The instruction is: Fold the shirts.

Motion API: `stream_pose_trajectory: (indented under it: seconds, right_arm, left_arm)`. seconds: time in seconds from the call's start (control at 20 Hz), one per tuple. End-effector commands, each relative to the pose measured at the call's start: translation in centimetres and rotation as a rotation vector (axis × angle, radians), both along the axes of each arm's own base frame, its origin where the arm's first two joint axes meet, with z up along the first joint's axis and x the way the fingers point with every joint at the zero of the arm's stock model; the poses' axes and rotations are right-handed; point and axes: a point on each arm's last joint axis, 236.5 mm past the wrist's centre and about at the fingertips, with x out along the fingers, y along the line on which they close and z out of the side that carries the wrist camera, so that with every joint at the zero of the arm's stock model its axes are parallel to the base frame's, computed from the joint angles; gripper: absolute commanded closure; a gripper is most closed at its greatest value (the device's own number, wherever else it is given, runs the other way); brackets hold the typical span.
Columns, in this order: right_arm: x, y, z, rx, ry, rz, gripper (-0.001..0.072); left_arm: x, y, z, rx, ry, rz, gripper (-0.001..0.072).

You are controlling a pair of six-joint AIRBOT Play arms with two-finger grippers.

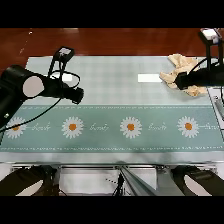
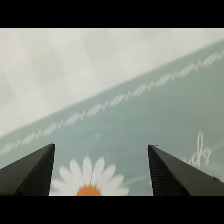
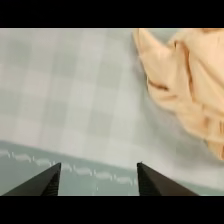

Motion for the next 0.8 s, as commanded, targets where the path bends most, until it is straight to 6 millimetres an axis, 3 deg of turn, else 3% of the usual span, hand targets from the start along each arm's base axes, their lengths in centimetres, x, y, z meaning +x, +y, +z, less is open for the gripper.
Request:
stream_pose_trajectory:
  seconds: [0.0, 0.1, 0.2, 0.3, 0.45, 0.6, 0.75]
  right_arm:
    - [5.3, 0.5, 6.1, 0.026, -0.344, 0.005, 0.0174]
    - [8.3, -1.5, 9.1, -0.094, -0.528, -0.007, 0.0174]
    - [10.7, -5.0, 8.1, -0.168, -0.561, -0.07, 0.0172]
    - [12.2, -10.1, 3.5, -0.122, -0.463, -0.215, 0.0117]
    - [11.3, -17.4, -5.5, 0.056, -0.235, -0.514, 0.0117]
    - [9.5, -19.7, -12.8, 0.209, -0.036, -0.662, 0.0117]
    - [9.5, -19.7, -16.8, 0.215, 0.045, -0.645, 0.0115]
  left_arm:
    - [3.4, -1.8, 2.7, -0.087, -0.177, -0.008, 0.0021]
    - [4.0, -2.0, 3.1, -0.102, -0.205, -0.006, 0.0021]
    - [4.0, -1.9, 3.0, -0.099, -0.201, -0.006, 0.0021]
    - [3.9, -1.9, 2.7, -0.093, -0.19, -0.006, 0.0021]
    - [3.9, -1.9, 2.7, -0.093, -0.189, -0.005, 0.0021]
    - [3.9, -1.9, 2.7, -0.093, -0.189, -0.005, 0.0021]
    - [3.9, -1.9, 2.7, -0.093, -0.189, -0.005, 0.0021]
